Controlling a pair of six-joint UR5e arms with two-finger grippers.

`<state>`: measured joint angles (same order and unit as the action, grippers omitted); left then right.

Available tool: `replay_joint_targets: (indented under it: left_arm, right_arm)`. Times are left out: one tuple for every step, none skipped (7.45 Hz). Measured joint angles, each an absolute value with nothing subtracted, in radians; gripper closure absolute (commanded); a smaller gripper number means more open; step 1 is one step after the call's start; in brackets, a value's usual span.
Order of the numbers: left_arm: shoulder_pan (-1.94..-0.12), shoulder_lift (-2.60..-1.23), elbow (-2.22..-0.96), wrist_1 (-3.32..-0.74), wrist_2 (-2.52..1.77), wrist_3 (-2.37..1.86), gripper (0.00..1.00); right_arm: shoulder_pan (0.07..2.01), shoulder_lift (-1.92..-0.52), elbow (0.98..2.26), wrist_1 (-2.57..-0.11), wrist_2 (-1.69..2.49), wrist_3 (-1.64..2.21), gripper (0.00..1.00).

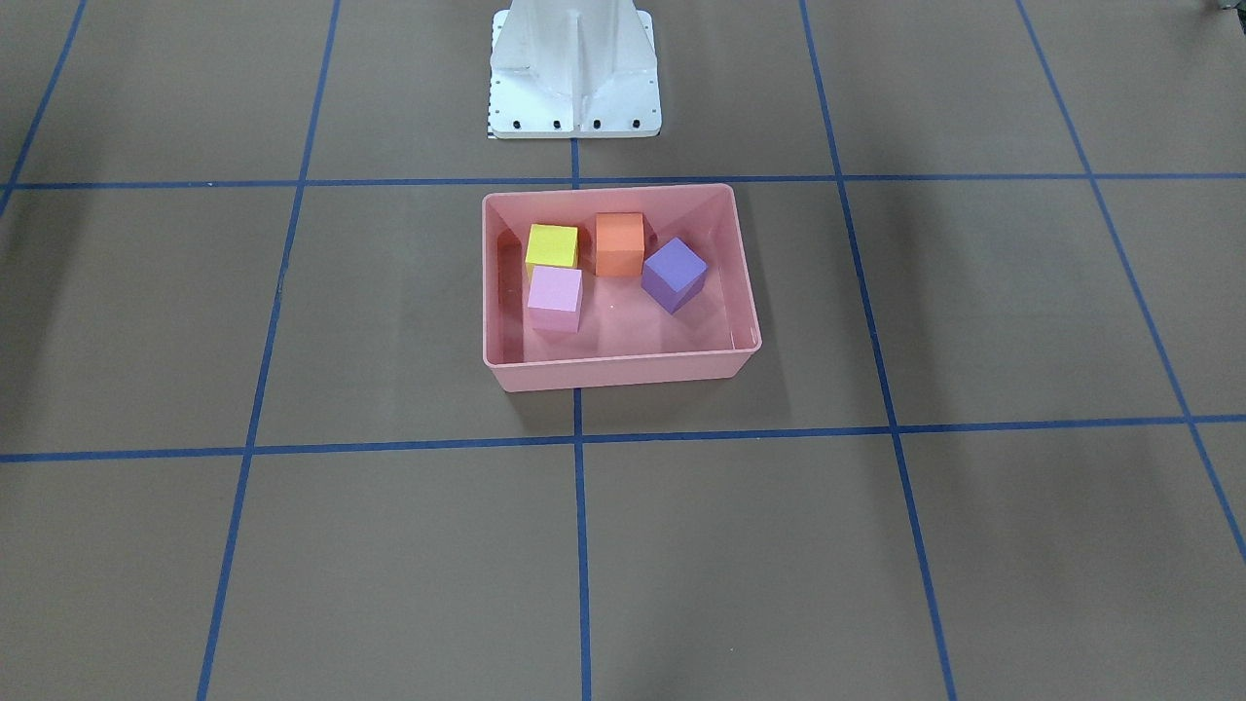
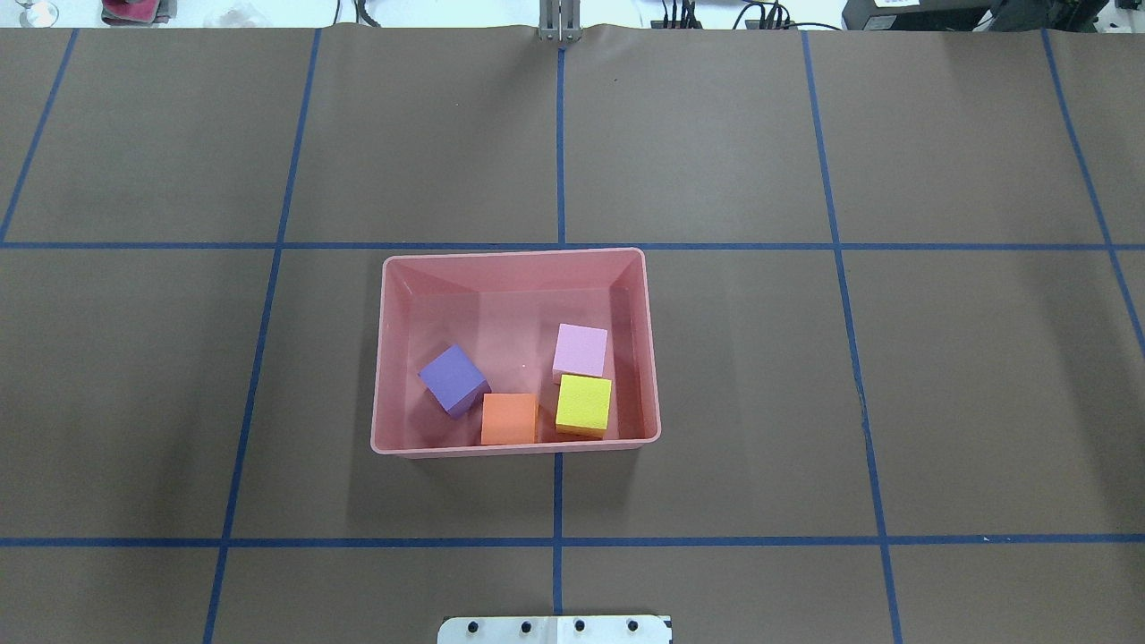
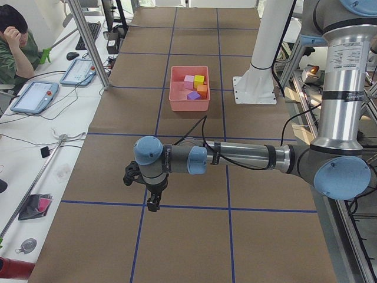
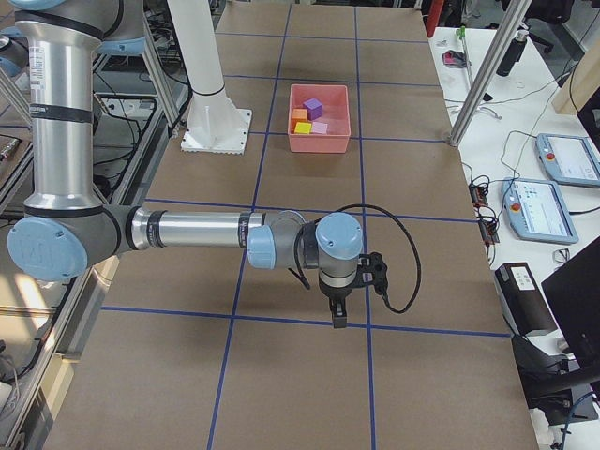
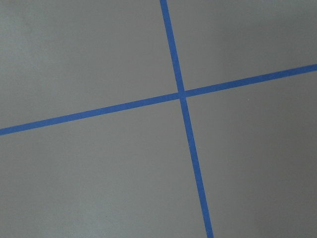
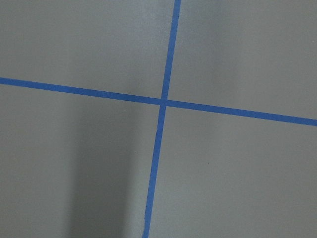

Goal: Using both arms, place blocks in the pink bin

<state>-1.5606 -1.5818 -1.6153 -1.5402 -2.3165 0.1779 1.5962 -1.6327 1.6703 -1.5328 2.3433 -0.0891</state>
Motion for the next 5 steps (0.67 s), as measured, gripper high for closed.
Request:
replay_joint_targets:
  left_arm:
    - [-1.561, -1.583, -1.615, -1.54, -2.316, 0.178, 0.0]
    - [-1.561, -1.584, -1.615, -1.54, -2.315, 0.178, 0.0]
    - [-1.56, -1.584, -1.615, -1.54, -2.315, 0.178, 0.0]
    - [-1.56, -1.585, -1.614, -1.54, -2.315, 0.178, 0.0]
    - [-1.56, -1.585, -1.614, -1.54, -2.314, 0.178, 0.0]
  right_arm:
    - [1.597, -1.632, 1.67, -1.533, 2.344, -0.089, 0.0]
    - [1.597, -1.632, 1.67, -1.532, 2.345, -0.09, 0.0]
    - [1.597, -1.632, 1.67, -1.532, 2.348, -0.09, 0.0]
    - [1.597, -1.633, 1.669, -1.532, 2.35, -0.09, 0.0]
    - [1.597, -1.633, 1.668, -1.532, 2.352, -0.09, 0.0]
